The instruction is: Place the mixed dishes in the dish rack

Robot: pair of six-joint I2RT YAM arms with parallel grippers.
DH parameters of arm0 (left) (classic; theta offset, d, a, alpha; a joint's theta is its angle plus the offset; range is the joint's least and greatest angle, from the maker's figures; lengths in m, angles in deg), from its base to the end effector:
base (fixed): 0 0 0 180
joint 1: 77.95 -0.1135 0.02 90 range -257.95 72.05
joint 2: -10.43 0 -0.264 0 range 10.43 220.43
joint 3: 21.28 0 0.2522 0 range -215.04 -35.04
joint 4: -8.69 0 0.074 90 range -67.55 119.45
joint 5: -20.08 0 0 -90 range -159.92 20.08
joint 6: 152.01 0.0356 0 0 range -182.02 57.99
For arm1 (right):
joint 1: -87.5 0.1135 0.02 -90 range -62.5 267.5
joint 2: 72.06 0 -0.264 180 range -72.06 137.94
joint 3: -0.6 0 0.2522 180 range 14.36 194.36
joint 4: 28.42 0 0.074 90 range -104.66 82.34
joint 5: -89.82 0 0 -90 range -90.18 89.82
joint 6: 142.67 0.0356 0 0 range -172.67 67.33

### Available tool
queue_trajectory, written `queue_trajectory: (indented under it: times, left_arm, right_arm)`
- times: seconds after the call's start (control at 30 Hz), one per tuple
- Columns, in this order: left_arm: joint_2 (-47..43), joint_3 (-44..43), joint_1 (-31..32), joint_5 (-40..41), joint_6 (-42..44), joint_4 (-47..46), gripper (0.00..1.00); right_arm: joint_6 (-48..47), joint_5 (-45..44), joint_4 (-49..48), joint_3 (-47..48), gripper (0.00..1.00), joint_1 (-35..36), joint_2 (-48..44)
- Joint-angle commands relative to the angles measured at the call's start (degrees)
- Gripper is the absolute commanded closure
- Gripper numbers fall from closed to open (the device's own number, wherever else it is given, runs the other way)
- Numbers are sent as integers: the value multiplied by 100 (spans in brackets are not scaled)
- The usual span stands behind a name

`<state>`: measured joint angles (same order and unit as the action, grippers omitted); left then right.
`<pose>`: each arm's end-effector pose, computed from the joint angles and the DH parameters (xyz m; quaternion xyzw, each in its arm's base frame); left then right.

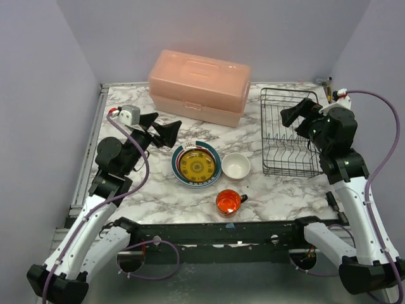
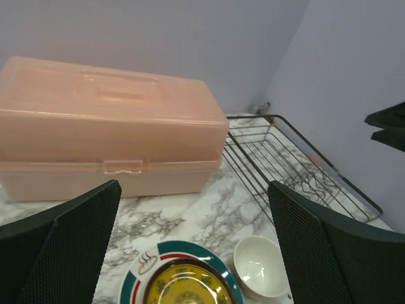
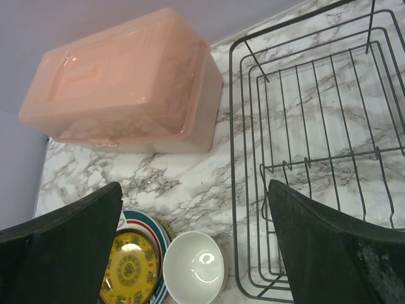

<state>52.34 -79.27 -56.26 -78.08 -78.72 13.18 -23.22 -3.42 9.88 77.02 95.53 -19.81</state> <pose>0.1588 -0.0686 0.3816 0.0825 0.6275 -0.2967 0.7151 0.1931 0.0252 0.3988 0.1636 0.7714 0.1763 0.5891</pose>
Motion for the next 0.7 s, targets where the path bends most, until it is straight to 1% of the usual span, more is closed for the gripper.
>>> queue_trajectory:
  times: [0.0, 0.03, 0.17, 0.27, 0.37, 0.4, 0.47, 0.53, 0.6, 0.67]
  left_arm:
    - [542, -181, 385, -613, -481, -31, 1]
    - [691, -269, 496, -655, -494, 75, 1]
    - [1239, -469, 829, -940, -706, 255, 1]
    - [1515, -613, 928, -1129, -893, 404, 1]
    - [1799, -818, 946, -1109, -1091, 765, 2]
    - [1891, -934, 951, -1054, -1174, 914, 1]
    - [2118, -1143, 951, -1019, -1266, 1380, 1]
    - [2314, -1310, 951, -1033, -1363, 1641, 2]
    - [2494, -1410, 951, -1103, -1503, 1820, 1]
    - [2645, -1455, 949, -1205, -1678, 1904, 3]
  right_arm:
    - [46, 213, 271, -167, 0, -18, 55]
    - [39, 282, 267, -202, 0, -20, 66]
    - [-71, 1344, 232, -350, 0, -25, 157]
    - [-6, 1630, 236, -530, 0, -18, 215]
    - [180, 1863, 223, -781, 0, -18, 306]
    - [249, 2080, 190, -879, 0, -13, 348]
    - [511, 2561, 50, -1109, 0, -12, 421]
    - [900, 3090, -274, -1457, 0, 7, 431]
    - [1302, 3319, -588, -1800, 0, 127, 325]
    - [1513, 3281, -744, -1982, 0, 336, 155]
